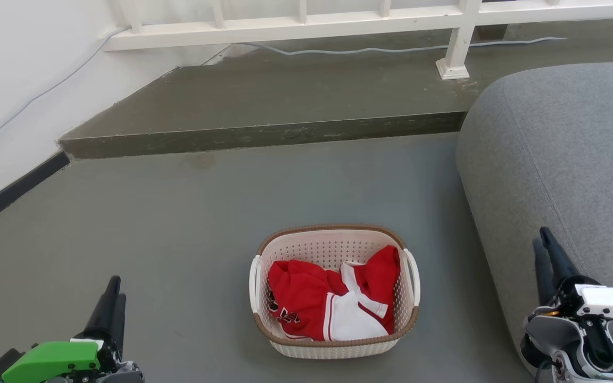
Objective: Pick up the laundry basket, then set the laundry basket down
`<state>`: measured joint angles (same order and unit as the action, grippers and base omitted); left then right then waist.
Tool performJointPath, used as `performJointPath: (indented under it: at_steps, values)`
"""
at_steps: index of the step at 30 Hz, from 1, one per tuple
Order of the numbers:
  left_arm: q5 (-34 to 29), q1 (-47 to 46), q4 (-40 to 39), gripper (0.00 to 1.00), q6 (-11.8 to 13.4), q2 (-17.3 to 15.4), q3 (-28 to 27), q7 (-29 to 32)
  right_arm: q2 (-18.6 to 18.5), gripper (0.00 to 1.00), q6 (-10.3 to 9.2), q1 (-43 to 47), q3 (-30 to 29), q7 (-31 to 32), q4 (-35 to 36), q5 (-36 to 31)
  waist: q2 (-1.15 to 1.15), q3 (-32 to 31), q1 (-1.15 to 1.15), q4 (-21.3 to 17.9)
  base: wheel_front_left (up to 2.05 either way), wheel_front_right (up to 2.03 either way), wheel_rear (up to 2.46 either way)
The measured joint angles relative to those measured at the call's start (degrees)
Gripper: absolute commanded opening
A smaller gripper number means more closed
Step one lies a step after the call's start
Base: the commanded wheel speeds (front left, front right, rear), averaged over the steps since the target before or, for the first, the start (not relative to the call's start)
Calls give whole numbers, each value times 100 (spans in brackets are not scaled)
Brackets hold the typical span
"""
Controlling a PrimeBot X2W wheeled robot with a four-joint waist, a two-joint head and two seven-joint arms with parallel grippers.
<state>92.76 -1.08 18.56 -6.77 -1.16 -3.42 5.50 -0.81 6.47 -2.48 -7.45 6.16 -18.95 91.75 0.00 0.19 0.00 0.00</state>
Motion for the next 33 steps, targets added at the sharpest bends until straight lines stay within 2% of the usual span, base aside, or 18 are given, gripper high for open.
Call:
performJointPath:
  at_steps: [18, 33]
  values:
    - [-152, -7, -131, 100, 0, -1, 168, -246, -12, 100, 1, -2, 167, -160, 222, -159, 0, 14, 0, 20, 0, 0, 0]
    - [-945, -84, -347, 100, 0, -151, 530, -532, -240, 100, 1, -51, 564, -504, 474, -799, 0, 63, 0, 27, 0, 0, 0]
